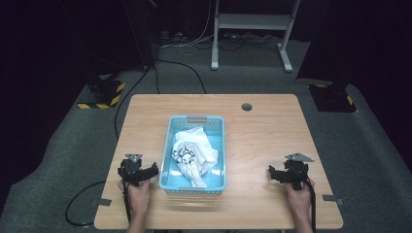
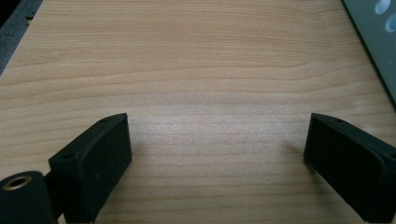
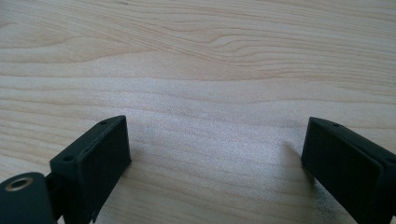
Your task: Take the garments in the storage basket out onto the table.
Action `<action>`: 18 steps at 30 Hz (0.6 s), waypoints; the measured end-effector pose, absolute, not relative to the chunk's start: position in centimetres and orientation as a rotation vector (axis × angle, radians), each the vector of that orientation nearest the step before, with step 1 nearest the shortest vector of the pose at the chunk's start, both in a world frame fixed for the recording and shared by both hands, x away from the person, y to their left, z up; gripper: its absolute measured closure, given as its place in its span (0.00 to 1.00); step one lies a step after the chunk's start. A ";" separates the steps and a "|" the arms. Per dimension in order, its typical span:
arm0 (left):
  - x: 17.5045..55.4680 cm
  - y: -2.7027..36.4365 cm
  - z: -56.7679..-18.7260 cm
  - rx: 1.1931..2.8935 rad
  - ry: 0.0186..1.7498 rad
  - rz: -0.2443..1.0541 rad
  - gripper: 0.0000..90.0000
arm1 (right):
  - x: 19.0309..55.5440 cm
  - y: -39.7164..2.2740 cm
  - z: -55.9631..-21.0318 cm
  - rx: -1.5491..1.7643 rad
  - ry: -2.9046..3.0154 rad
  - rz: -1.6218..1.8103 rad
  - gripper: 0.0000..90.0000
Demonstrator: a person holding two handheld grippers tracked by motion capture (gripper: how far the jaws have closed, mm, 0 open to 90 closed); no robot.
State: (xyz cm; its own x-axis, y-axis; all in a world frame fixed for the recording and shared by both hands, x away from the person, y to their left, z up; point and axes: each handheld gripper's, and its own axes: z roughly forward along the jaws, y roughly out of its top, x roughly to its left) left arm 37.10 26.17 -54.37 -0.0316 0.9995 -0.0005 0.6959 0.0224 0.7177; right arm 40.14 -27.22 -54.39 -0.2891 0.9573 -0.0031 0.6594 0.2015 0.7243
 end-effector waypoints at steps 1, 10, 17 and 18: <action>37.1 26.1 -54.4 1.727 1.775 0.752 0.08 | 40.1 -27.2 -54.4 1.501 2.025 0.865 0.08; 37.2 25.8 -54.4 1.763 1.740 0.729 0.06 | 40.1 -27.2 -54.4 1.500 2.026 0.866 0.08; 37.2 25.9 -54.3 1.749 1.774 0.714 0.01 | 40.1 -27.2 -54.4 1.499 2.026 0.866 0.08; 37.2 25.9 -54.1 1.741 1.782 0.716 0.01 | 40.1 -27.2 -54.4 1.499 2.026 0.866 0.08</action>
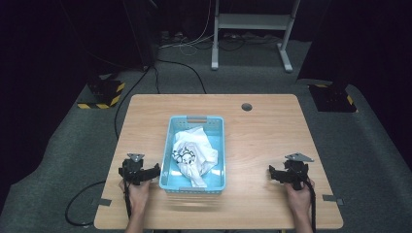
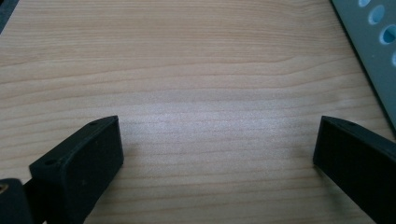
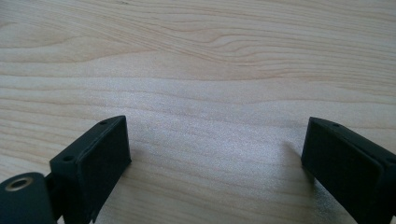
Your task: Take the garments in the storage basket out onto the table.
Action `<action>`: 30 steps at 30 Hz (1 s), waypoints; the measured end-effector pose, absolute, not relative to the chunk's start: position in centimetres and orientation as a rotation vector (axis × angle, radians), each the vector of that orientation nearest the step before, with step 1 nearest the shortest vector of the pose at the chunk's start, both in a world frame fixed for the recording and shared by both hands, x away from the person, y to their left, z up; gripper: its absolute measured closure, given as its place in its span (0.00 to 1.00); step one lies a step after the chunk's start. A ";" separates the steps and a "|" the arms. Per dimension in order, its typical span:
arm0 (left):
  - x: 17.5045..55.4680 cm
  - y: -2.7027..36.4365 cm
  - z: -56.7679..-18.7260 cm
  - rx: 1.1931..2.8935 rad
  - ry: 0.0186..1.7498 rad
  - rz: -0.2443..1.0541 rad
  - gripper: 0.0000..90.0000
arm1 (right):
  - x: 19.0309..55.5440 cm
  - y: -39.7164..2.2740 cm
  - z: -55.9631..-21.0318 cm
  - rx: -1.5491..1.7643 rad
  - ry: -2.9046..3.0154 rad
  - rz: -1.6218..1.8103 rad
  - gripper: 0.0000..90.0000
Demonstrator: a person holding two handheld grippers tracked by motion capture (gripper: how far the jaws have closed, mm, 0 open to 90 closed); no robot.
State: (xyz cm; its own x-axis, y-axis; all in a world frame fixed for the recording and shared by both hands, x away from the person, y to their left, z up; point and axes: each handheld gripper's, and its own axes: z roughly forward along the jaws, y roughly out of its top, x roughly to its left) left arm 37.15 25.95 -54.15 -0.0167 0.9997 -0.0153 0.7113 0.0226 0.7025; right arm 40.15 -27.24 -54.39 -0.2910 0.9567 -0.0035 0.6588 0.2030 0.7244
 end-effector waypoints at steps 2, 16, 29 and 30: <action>36.8 26.2 -53.7 1.710 1.775 0.719 0.01 | 40.1 -27.2 -54.4 1.499 2.027 0.866 0.08; 35.3 25.8 -48.8 1.568 1.639 0.748 0.02 | 40.1 -27.2 -54.4 1.499 2.027 0.866 0.08; 36.0 22.8 -46.4 1.628 1.520 0.697 0.05 | 40.1 -27.2 -54.4 1.499 2.027 0.866 0.08; 36.0 22.6 -46.3 1.630 1.512 0.692 0.05 | 40.1 -27.2 -54.4 1.500 2.027 0.866 0.08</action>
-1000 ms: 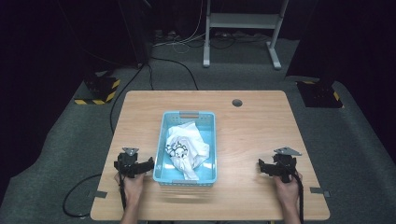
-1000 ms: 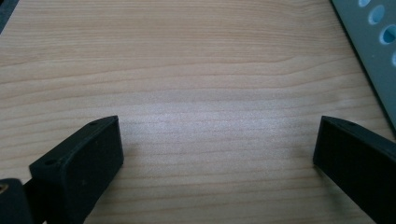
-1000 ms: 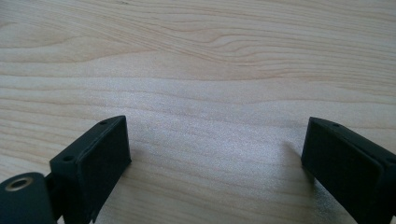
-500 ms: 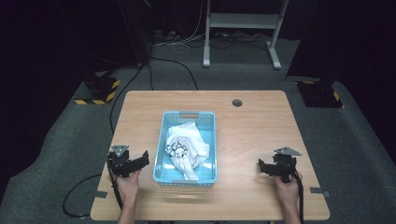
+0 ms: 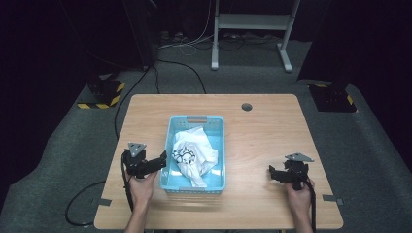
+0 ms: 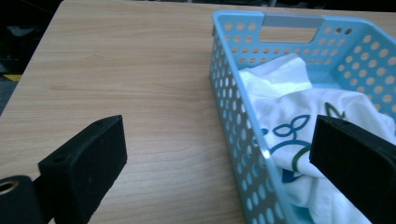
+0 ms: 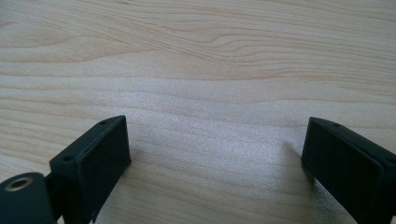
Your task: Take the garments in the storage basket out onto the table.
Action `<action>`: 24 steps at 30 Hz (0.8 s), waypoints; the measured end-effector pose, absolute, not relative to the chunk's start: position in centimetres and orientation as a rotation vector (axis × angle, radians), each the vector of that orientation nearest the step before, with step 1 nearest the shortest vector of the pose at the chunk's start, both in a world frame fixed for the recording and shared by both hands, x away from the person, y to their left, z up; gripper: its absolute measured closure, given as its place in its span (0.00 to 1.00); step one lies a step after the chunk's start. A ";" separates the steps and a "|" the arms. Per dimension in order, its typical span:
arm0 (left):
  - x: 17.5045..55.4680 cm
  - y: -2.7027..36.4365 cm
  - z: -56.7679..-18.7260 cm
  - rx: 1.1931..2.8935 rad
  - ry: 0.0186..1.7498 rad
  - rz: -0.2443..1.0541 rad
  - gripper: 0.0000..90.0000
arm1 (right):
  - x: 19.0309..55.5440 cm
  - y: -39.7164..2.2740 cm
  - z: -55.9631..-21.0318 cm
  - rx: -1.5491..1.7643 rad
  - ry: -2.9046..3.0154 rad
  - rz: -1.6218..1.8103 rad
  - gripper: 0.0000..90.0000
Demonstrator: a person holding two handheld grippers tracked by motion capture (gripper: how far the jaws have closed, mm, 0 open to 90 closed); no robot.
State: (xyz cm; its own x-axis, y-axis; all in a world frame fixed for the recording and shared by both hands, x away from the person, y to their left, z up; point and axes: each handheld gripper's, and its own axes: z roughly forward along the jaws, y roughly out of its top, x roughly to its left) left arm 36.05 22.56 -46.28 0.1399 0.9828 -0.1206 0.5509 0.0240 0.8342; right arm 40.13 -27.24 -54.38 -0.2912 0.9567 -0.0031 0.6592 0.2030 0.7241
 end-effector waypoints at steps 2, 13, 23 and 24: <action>36.2 22.2 -46.1 1.634 1.504 0.683 0.06 | 40.1 -27.2 -54.4 1.500 2.027 0.866 0.08; 37.4 20.1 -45.8 1.681 1.462 0.633 0.07 | 40.1 -27.2 -54.4 1.500 2.027 0.866 0.08; 38.5 18.2 -45.5 1.696 1.429 0.586 0.07 | 40.1 -27.2 -54.4 1.500 2.027 0.866 0.08; 38.7 18.0 -45.6 1.708 1.425 0.582 0.07 | 40.1 -27.2 -54.4 1.500 2.027 0.866 0.08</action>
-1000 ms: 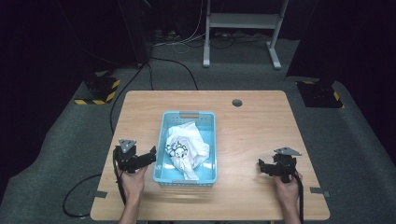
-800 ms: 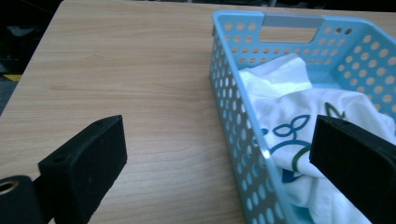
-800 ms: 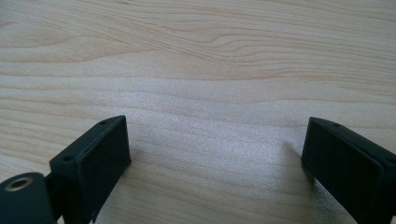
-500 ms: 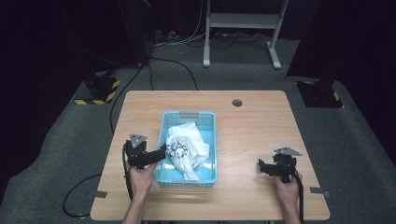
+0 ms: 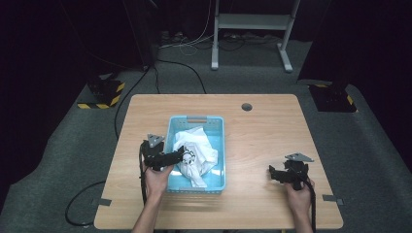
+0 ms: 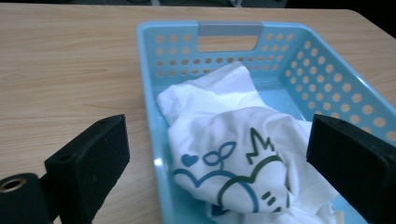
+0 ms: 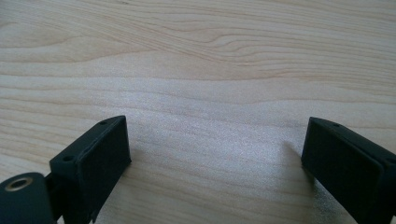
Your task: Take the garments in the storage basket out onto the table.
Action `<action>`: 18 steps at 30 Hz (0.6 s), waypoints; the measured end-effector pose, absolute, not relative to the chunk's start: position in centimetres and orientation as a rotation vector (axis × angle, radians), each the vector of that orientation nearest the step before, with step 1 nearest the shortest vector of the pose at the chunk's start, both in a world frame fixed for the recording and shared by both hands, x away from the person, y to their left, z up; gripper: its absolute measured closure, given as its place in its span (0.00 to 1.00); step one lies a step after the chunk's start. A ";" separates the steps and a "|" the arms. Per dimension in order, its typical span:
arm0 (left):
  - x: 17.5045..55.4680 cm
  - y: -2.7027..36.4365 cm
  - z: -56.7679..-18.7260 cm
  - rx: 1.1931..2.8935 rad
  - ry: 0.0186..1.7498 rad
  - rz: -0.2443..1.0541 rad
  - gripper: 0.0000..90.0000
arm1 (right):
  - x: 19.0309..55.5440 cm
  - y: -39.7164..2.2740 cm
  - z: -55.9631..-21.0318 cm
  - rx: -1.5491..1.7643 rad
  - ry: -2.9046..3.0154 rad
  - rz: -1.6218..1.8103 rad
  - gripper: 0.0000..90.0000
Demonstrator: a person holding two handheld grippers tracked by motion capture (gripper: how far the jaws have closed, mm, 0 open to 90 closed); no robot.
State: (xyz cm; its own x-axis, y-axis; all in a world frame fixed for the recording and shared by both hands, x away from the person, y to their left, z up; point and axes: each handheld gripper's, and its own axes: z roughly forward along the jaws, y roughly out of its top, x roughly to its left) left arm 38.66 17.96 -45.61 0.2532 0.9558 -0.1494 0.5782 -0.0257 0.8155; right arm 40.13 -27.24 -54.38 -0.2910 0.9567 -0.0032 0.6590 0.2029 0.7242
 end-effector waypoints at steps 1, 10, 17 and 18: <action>38.8 17.7 -45.6 1.716 1.426 0.578 0.07 | 40.1 -27.2 -54.4 1.499 2.027 0.866 0.08; 40.2 16.2 -46.2 1.768 1.426 0.528 0.07 | 40.1 -27.2 -54.4 1.500 2.027 0.867 0.08; 40.9 15.3 -46.3 1.810 1.435 0.518 0.09 | 40.1 -27.2 -54.4 1.500 2.027 0.867 0.08; 41.2 15.0 -46.5 1.818 1.439 0.515 0.09 | 40.1 -27.2 -54.4 1.500 2.026 0.867 0.08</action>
State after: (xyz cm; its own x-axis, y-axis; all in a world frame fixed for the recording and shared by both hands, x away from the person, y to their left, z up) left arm 41.15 15.04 -46.47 0.2873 0.9483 -0.1349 0.6475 -0.0885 0.7569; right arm 40.13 -27.24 -54.39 -0.2909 0.9568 -0.0022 0.6590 0.2020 0.7245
